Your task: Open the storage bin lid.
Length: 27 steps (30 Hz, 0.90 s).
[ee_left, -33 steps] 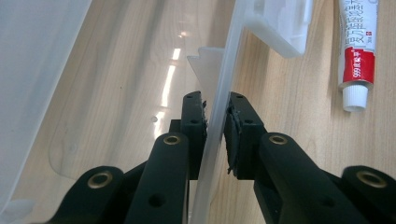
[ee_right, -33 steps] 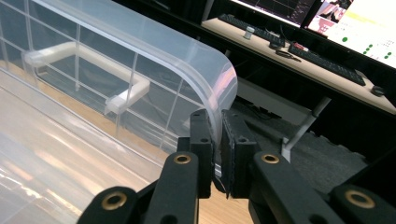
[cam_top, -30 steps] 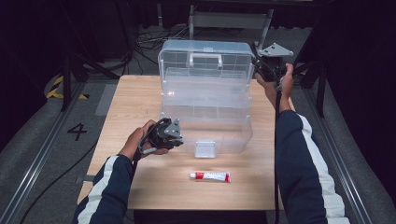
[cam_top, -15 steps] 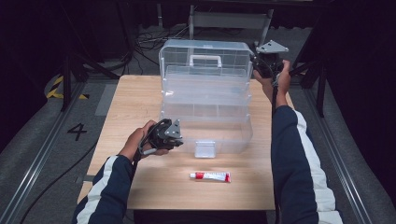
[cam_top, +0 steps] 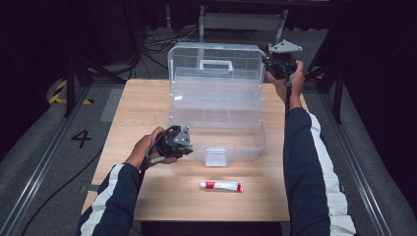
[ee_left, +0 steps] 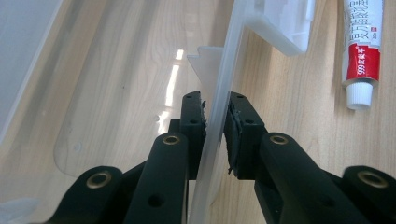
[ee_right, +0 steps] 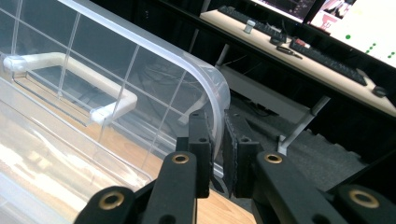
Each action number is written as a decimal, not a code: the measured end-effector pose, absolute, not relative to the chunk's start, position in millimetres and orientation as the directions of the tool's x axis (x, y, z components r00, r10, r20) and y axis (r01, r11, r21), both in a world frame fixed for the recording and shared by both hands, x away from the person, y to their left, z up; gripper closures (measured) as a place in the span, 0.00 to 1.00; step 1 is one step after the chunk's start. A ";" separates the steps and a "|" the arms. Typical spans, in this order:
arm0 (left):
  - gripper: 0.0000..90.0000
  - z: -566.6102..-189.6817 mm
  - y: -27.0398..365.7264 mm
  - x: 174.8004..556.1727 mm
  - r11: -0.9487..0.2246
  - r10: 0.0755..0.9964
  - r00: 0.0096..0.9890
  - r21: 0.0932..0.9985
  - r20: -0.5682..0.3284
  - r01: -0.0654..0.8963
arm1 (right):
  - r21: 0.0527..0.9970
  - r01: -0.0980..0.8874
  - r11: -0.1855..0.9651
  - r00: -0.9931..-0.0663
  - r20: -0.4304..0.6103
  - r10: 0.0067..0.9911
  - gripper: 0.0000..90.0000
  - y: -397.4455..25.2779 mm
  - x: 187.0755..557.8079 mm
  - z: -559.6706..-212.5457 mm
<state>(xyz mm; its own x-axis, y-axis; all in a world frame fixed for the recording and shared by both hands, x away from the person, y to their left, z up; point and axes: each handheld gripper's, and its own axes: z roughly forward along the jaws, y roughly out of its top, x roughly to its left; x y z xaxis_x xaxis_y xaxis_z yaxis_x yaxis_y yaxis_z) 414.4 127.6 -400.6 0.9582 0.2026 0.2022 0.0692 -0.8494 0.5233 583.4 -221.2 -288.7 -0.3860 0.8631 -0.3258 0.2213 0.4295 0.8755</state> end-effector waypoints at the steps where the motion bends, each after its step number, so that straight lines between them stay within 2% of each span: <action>1: 0.88 -400.7 127.9 414.2 -0.848 0.204 0.959 0.525 0.197 0.072 | 0.873 0.223 0.434 -0.386 -0.330 0.861 0.92 -220.6 584.3 -288.4; 18: 0.88 -401.5 130.4 411.4 -0.841 0.195 0.963 0.536 0.188 0.065 | 0.855 0.268 0.444 -0.384 -0.328 0.863 0.91 -216.9 592.1 -289.6; 27: 0.88 -401.7 131.4 411.7 -0.841 0.192 0.963 0.537 0.189 0.062 | 0.867 0.284 0.408 -0.382 -0.288 0.878 0.91 -217.8 602.7 -294.7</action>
<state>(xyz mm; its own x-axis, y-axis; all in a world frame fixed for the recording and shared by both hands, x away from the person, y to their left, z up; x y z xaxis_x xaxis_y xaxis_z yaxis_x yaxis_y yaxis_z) 411.7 131.4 -401.7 0.9630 0.1922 0.1891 0.0623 -0.8410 0.5374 602.7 -217.8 -294.7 -0.3817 0.8782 -0.2882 0.2843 0.4082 0.8675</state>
